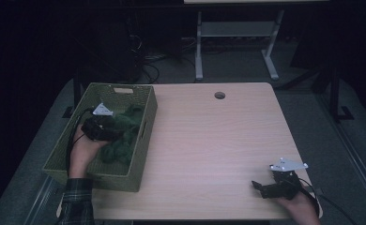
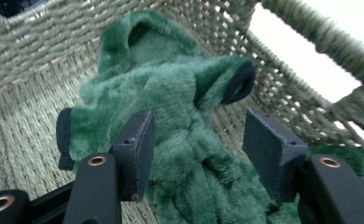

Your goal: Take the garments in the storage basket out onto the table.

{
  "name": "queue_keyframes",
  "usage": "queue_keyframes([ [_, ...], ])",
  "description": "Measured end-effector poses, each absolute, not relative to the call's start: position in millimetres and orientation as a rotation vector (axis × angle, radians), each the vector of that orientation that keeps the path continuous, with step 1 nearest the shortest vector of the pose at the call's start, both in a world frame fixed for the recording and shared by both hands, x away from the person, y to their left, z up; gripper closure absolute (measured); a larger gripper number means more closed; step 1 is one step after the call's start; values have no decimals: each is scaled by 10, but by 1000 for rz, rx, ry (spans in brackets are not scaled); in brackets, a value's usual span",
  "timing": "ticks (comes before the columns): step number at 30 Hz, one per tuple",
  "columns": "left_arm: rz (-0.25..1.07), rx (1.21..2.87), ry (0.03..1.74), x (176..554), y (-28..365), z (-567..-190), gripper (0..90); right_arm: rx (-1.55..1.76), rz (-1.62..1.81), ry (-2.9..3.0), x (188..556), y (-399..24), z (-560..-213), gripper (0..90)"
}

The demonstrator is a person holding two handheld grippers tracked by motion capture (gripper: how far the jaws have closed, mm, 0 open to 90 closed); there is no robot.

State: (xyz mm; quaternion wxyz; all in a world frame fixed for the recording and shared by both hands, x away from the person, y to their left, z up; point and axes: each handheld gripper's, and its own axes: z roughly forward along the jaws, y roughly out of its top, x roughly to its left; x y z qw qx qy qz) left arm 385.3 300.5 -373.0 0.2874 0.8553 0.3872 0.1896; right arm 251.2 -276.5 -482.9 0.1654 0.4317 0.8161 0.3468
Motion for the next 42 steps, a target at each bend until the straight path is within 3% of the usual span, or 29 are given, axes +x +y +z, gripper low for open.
queue_keyframes([
  [10,443,2333,1105,3946,3046,-3926,377,1232,990,2323,2512,-2764,-4830,38],
  [21,410,2397,1169,4022,3019,-4093,390,1231,988,2323,2512,-2766,-4829,38],
  [28,371,2392,1212,4043,3044,-4122,507,1231,988,2323,2512,-2765,-4830,38],
  [36,279,2380,1265,4037,3052,-4111,741,1231,989,2323,2512,-2765,-4830,38],
  [42,236,2352,1289,4025,3069,-4078,790,1231,988,2323,2512,-2765,-4830,38],
])
